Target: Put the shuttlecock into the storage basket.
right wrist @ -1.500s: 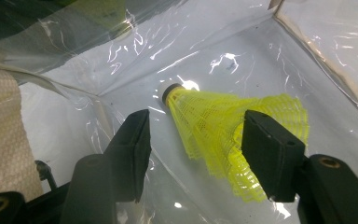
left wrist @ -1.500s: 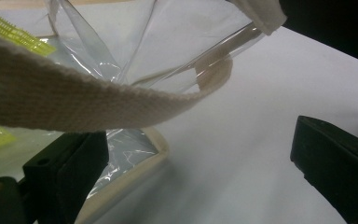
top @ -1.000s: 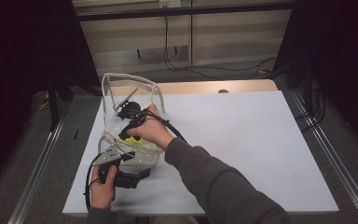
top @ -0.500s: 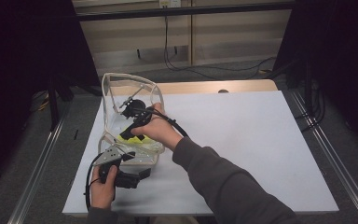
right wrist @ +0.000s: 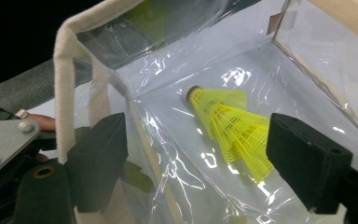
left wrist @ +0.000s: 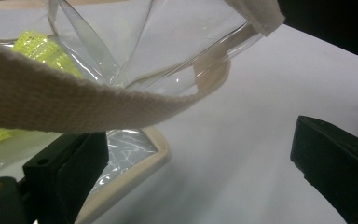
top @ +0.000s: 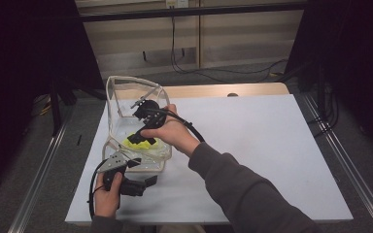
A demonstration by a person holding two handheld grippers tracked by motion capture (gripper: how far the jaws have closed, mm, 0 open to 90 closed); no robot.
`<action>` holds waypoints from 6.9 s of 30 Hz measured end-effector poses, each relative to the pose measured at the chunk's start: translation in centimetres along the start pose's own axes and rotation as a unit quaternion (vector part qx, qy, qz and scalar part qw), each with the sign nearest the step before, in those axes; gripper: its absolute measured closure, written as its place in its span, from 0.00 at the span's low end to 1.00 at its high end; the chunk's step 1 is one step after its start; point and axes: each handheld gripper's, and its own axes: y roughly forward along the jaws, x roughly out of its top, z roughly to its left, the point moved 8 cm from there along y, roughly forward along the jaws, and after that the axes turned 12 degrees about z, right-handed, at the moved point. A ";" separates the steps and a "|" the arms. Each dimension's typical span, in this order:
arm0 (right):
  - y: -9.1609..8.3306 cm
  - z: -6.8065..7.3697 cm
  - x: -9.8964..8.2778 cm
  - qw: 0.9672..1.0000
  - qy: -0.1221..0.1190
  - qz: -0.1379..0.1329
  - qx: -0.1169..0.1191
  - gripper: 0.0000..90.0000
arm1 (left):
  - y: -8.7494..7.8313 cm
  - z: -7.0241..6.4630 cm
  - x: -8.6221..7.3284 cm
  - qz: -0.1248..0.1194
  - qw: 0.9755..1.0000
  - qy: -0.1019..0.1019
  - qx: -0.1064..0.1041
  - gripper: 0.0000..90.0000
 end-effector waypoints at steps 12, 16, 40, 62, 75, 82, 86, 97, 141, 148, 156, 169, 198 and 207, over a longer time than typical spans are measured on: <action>-1.8 0.1 -0.5 1.000 -0.011 -0.013 -0.001 0.19 | 0.0 -0.1 0.0 -0.002 1.000 0.001 0.001 0.05; -2.3 -0.2 -0.8 1.000 -0.009 -0.016 0.002 0.18 | 0.1 -0.1 0.0 -0.002 1.000 0.002 0.002 0.05; -5.2 -0.7 -3.7 0.999 -0.019 -0.032 0.013 0.16 | 0.1 -0.2 -0.1 0.002 1.000 0.003 0.003 0.05; -7.7 -2.4 -6.7 0.999 -0.017 -0.051 0.007 0.16 | 0.3 -0.3 -0.2 0.010 1.000 0.006 0.002 0.05; -8.5 -3.3 -8.7 0.998 -0.009 -0.066 0.008 0.16 | 0.3 -0.3 -0.2 0.010 1.000 0.007 0.003 0.05; -8.9 -3.9 -9.5 0.997 -0.004 -0.074 0.003 0.16 | 0.2 -0.3 -0.2 0.012 1.000 0.009 0.005 0.05; -9.2 -4.3 -10.0 0.997 0.002 -0.080 0.002 0.16 | 0.3 -0.4 -0.2 0.009 1.000 0.007 0.002 0.05; -9.2 -5.4 -11.7 0.996 0.004 -0.085 -0.007 0.15 | 0.3 -0.4 -0.1 0.010 1.000 0.009 0.004 0.05; -7.9 -6.5 -18.4 0.995 0.019 -0.101 -0.010 0.13 | 0.4 -0.4 -0.2 0.011 1.000 0.007 0.002 0.05; -8.0 -6.9 -19.6 0.994 0.024 -0.105 -0.012 0.12 | 0.5 -0.4 -0.2 0.012 1.000 0.007 0.002 0.05; -8.2 -7.4 -20.6 0.993 0.031 -0.110 -0.016 0.12 | 0.4 -0.4 -0.2 0.012 1.000 0.007 0.003 0.05; -8.6 -8.0 -22.9 0.991 0.043 -0.122 -0.019 0.11 | 0.4 -0.4 -0.2 0.012 1.000 0.009 0.003 0.05; -8.9 -9.2 -27.4 0.989 0.063 -0.125 -0.041 0.11 | 0.5 -0.4 -0.3 0.016 1.000 0.009 0.003 0.05; -8.9 -9.3 -28.6 0.989 0.068 -0.126 -0.047 0.11 | 0.5 -0.4 -0.3 0.017 1.000 0.008 0.004 0.05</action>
